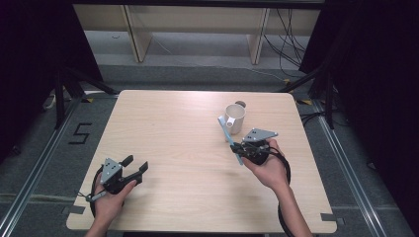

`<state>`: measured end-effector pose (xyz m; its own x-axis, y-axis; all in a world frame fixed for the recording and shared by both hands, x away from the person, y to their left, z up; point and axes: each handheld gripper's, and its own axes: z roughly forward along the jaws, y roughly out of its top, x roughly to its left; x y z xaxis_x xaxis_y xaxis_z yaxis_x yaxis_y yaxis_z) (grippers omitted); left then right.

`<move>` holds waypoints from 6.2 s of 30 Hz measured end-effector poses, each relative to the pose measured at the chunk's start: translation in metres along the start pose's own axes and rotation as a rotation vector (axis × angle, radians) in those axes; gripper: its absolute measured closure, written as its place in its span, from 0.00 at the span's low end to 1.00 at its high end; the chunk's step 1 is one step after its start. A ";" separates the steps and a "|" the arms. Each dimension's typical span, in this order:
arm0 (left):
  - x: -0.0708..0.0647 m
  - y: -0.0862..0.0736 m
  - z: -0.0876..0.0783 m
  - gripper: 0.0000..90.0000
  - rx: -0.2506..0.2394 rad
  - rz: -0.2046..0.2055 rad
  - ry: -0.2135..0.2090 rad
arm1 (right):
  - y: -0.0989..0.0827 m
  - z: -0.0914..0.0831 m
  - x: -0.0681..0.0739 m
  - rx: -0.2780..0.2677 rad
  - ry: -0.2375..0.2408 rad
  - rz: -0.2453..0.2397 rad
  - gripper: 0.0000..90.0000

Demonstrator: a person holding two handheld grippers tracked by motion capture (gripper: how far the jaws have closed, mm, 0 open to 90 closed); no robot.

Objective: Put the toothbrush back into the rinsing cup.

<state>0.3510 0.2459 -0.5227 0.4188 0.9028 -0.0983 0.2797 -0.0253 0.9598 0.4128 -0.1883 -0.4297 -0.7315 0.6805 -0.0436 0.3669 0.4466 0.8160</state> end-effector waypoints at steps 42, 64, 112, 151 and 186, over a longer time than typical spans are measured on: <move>0.000 -0.001 0.001 0.37 -0.022 -0.006 -0.009 | 0.016 -0.021 -0.020 -0.359 -0.195 0.161 0.94; 0.001 0.000 0.001 0.37 -0.021 -0.011 -0.014 | 0.029 -0.016 -0.023 -0.402 -0.246 0.187 0.93; 0.002 -0.001 0.002 0.37 -0.028 -0.014 -0.022 | 0.051 0.007 -0.025 -0.472 -0.243 0.174 0.93; 0.003 -0.001 0.001 0.36 -0.032 -0.027 -0.024 | 0.052 0.028 -0.029 -0.478 -0.253 0.204 0.93; 0.004 -0.001 0.001 0.36 -0.032 -0.025 -0.025 | 0.047 0.042 -0.031 -0.471 -0.277 0.195 0.93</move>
<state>0.3532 0.2485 -0.5241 0.4334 0.8920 -0.1287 0.2626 0.0116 0.9648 0.4770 -0.1642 -0.4139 -0.4748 0.8794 0.0358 0.1381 0.0343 0.9898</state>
